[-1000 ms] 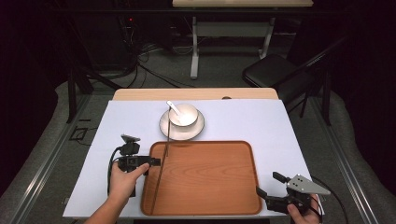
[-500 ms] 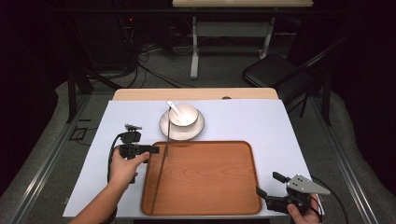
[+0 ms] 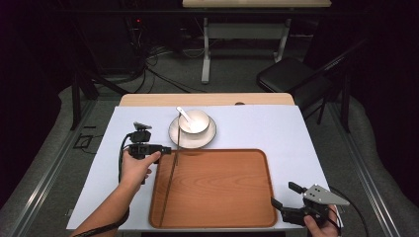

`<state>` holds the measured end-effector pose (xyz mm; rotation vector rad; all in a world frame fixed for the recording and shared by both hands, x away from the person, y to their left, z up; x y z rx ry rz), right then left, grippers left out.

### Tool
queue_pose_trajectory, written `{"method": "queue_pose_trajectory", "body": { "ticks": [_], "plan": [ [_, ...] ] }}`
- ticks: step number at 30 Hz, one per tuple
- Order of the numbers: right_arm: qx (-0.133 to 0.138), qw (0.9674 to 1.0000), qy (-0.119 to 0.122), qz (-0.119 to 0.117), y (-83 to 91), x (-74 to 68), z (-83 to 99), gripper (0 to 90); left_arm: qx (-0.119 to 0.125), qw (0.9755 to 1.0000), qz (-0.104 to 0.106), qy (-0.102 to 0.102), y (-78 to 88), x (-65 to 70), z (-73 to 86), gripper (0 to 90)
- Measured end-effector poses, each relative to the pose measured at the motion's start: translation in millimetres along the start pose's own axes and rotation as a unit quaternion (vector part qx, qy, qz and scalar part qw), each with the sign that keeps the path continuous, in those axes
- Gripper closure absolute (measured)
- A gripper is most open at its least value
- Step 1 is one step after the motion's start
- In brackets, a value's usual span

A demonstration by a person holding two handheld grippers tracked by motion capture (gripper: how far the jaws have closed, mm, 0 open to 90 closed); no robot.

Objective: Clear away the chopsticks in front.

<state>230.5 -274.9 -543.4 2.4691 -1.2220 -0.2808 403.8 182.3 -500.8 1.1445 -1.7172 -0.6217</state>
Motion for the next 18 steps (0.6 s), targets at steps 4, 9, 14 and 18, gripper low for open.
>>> {"method": "queue_pose_trajectory", "body": {
  "ticks": [4, 9, 14, 18],
  "plan": [
    [0.0, 1.0, 0.001, 0.0, 0.2, -0.1, 0.1, 15.1, 0.013, 0.9999, 0.007, -0.004, -0.3, 2.2, -5.9, 33.2],
    [0.0, 1.0, 0.001, 0.0, 0.2, -0.1, 0.1, 15.1, 0.025, 0.9996, 0.008, -0.005, -2.7, 5.1, -14.4, 33.2],
    [0.0, 1.0, 0.001, 0.0, 0.4, -0.1, 0.1, 15.0, 0.03, 0.9995, 0.002, -0.009, -5.8, 7.1, -22.7, 40.1],
    [0.001, 1.0, 0.001, -0.001, 0.3, 0.1, 0.1, 15.1, 0.033, 0.9994, 0.005, -0.008, -10.2, 8.3, -29.5, 46.7]
  ]
}}
Point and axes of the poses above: each handheld gripper's, and its own axes: y roughly backward along the jaws, z roughly out of its underside, x roughly to its right, the point moved 2 cm from there along -y, roughly forward along the jaws, and after that the axes turned 6 degrees about y, right-handed, at the moved point
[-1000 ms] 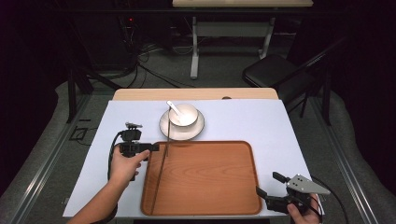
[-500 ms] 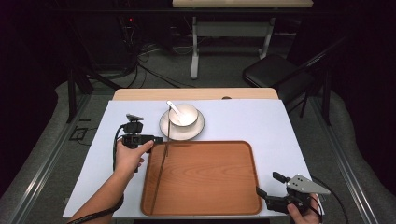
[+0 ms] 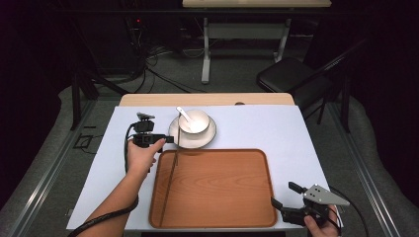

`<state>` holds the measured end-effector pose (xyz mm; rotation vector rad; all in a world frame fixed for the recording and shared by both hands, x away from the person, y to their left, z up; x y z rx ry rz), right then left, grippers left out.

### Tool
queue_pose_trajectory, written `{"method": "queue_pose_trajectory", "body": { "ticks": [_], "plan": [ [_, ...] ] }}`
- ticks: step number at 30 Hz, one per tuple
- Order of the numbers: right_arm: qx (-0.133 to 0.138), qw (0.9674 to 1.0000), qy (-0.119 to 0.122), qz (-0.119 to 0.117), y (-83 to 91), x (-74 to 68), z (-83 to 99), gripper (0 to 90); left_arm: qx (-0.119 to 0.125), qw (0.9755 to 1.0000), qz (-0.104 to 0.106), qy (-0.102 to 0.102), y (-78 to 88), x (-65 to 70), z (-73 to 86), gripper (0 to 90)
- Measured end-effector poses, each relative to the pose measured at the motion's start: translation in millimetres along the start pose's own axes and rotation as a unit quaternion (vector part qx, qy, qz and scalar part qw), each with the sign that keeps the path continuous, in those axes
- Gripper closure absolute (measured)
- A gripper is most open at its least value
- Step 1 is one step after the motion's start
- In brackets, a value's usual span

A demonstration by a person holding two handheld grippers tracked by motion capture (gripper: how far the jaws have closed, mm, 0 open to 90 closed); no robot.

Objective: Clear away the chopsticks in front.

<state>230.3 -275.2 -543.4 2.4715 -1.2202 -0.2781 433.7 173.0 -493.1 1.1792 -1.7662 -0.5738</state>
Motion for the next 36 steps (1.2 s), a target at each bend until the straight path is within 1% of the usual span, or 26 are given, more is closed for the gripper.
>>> {"method": "queue_pose_trajectory", "body": {
  "ticks": [2, 8, 10, 13, 14, 17, 22, 24, 27, 30, 36],
  "plan": [
    [0.0, 1.0, 0.001, 0.0, 0.2, 0.0, -0.1, 15.1, 0.003, 1.0, -0.002, 0.002, -2.7, 0.7, -3.1, 48.5],
    [0.001, 1.0, 0.002, 0.001, 0.4, 0.2, 0.0, 15.1, 0.0, 0.9999, -0.011, 0.002, -11.2, 0.5, -8.4, 55.3],
    [0.001, 1.0, 0.002, 0.0, 0.5, 0.0, 0.0, 15.1, 0.001, 0.9998, -0.018, 0.003, -16.2, 0.0, -10.4, 56.6],
    [0.002, 1.0, 0.002, 0.0, 0.4, 0.1, 0.1, 15.1, 0.0, 0.9998, -0.019, 0.005, -19.2, -0.6, -11.5, 58.9],
    [0.001, 1.0, 0.002, 0.0, 0.5, 0.0, 0.1, 15.1, -0.001, 0.9998, -0.02, 0.007, -23.0, -1.0, -12.9, 59.4],
    [0.002, 1.0, 0.002, 0.0, 0.4, 0.1, 0.1, 15.1, -0.004, 0.9997, -0.022, 0.008, -27.5, -1.2, -14.5, 61.8],
    [0.002, 1.0, 0.002, 0.0, 0.5, -0.1, 0.0, 15.1, -0.007, 0.9995, -0.026, 0.015, -34.0, -1.9, -15.9, 63.5],
    [0.002, 1.0, 0.002, 0.0, 0.4, 0.0, 0.1, 15.0, -0.008, 0.9996, -0.024, 0.014, -35.5, -1.9, -15.7, 64.9],
    [0.002, 1.0, 0.002, 0.0, 0.4, 0.2, 0.1, 15.1, -0.015, 0.9995, -0.021, 0.015, -41.3, -0.2, -15.1, 66.4],
    [0.002, 1.0, 0.002, 0.0, 0.5, 0.0, 0.1, 15.0, -0.02, 0.9994, -0.023, 0.014, -45.0, 1.5, -14.9, 68.0],
    [0.002, 1.0, 0.002, -0.001, 0.5, 0.1, 0.1, 15.1, -0.02, 0.9994, -0.021, 0.018, -50.3, 2.8, -15.5, 69.2]
  ]
}}
Point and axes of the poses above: each handheld gripper's, and its own axes: y roughly backward along the jaws, z roughly out of its underside, x roughly to its right, the point moved 2 cm from there along -y, roughly forward along the jaws, and after that the axes turned 6 degrees about y, right-handed, at the moved point
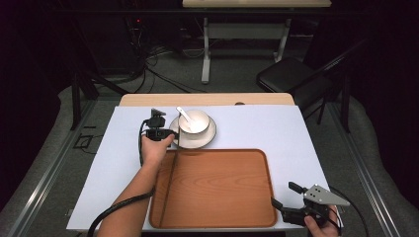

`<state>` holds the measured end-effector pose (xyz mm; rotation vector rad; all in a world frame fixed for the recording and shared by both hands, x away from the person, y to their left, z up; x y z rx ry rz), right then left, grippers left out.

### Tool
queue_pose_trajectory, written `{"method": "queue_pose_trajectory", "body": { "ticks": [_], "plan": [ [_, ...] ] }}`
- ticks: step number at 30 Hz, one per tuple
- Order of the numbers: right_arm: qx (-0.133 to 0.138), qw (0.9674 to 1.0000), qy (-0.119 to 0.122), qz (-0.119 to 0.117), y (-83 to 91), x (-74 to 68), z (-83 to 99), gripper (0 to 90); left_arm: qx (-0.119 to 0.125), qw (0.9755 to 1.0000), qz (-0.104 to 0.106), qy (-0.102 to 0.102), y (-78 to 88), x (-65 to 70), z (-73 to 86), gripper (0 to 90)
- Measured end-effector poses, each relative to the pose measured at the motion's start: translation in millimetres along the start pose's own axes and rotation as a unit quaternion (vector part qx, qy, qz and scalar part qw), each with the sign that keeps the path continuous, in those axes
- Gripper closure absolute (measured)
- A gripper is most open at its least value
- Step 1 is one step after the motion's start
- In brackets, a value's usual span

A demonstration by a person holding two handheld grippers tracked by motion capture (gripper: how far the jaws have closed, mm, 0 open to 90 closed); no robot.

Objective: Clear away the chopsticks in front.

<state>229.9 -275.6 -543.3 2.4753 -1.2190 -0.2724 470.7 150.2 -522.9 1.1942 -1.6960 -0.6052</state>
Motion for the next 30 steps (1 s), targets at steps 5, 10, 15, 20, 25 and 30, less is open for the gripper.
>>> {"method": "queue_pose_trajectory", "body": {
  "ticks": [5, 10, 15, 20, 25, 30],
  "plan": [
    [0.0, 1.0, 0.001, -0.001, 0.0, -0.1, 0.0, 15.1, 0.0, 1.0, 0.006, 0.007, -3.8, -1.1, 1.2, 69.9],
    [0.001, 1.0, 0.002, -0.001, 0.0, -0.3, -0.1, 15.1, 0.0, 0.9999, 0.011, 0.013, -7.2, -2.2, 2.2, 71.2],
    [0.001, 1.0, 0.001, -0.001, 0.0, -0.4, -0.1, 15.1, -0.002, 0.9995, 0.02, 0.023, -9.8, -3.3, 1.8, 71.7],
    [0.001, 1.0, 0.002, -0.001, 0.1, -0.4, -0.1, 15.0, -0.008, 0.9988, 0.03, 0.038, -12.2, -4.1, 0.9, 73.3],
    [0.001, 1.0, 0.003, -0.001, 0.1, -0.3, -0.1, 15.1, -0.012, 0.9982, 0.031, 0.051, -15.6, -5.4, 0.2, 75.4],
    [0.001, 1.0, 0.002, -0.001, 0.0, -0.3, -0.1, 15.1, -0.017, 0.9972, 0.037, 0.063, -18.9, -7.1, -1.0, 77.8]
  ]
}}
Point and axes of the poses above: each handheld gripper's, and its own axes: y roughly backward along the jaws, z roughly out of its underside, x roughly to its right, the point moved 2 cm from there along -y, roughly forward along the jaws, and after that the axes turned 6 degrees about y, right-handed, at the moved point
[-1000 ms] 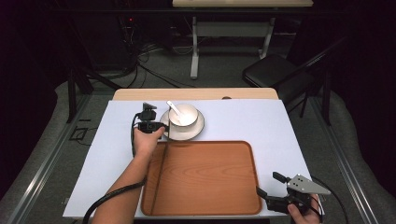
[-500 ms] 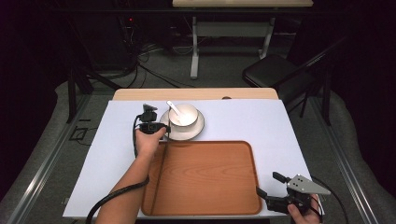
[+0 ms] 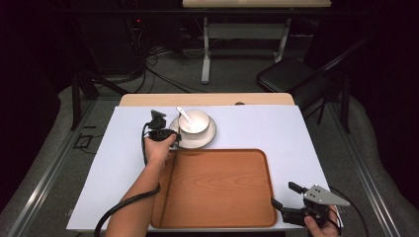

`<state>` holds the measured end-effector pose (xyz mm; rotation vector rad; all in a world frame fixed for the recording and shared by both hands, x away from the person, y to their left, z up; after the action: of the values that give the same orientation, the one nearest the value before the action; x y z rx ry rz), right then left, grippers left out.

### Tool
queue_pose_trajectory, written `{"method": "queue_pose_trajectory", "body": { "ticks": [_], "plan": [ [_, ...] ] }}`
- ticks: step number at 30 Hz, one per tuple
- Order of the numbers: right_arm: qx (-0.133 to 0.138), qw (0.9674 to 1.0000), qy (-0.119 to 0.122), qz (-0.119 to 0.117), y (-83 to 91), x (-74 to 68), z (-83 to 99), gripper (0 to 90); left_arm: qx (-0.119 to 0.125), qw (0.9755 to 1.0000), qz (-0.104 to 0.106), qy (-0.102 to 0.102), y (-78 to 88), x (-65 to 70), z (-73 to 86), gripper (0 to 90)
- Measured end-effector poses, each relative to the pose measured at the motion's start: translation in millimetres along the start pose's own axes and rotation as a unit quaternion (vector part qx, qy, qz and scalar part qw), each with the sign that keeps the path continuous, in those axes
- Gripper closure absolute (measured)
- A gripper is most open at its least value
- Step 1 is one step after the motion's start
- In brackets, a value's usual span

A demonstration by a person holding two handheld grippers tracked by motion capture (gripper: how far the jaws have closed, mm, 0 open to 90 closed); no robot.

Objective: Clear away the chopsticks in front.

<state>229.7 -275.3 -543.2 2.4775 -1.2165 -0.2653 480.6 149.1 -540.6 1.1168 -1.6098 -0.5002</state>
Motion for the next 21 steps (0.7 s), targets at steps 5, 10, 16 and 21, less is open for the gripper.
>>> {"method": "queue_pose_trajectory", "body": {
  "ticks": [5, 10, 16, 21],
  "plan": [
    [0.001, 1.0, 0.0, 0.0, 0.2, 0.1, 0.0, 15.1, -0.003, 0.9996, 0.012, 0.024, -1.9, -2.4, -1.4, 81.7],
    [0.001, 1.0, 0.0, -0.001, 0.3, 0.1, 0.1, 15.1, -0.007, 0.9988, 0.025, 0.042, -1.1, -5.2, -2.8, 84.4],
    [0.0, 1.0, 0.0, 0.0, 0.1, 0.1, 0.0, 15.1, 0.0, 0.998, 0.032, 0.055, 2.7, -8.7, -3.6, 84.7],
    [0.0, 1.0, 0.0, -0.001, 0.1, 0.1, 0.0, 15.1, 0.007, 0.9976, 0.034, 0.06, 9.6, -11.6, -3.5, 84.7]
  ]
}}
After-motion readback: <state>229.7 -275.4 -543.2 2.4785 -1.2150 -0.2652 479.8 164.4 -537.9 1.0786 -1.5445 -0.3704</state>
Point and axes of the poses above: each handheld gripper's, and its own axes: y roughly backward along the jaws, z roughly out of its underside, x roughly to its right, the point moved 2 cm from there along -y, roughly forward along the jaws, and after that the axes turned 6 degrees about y, right-handed, at the moved point
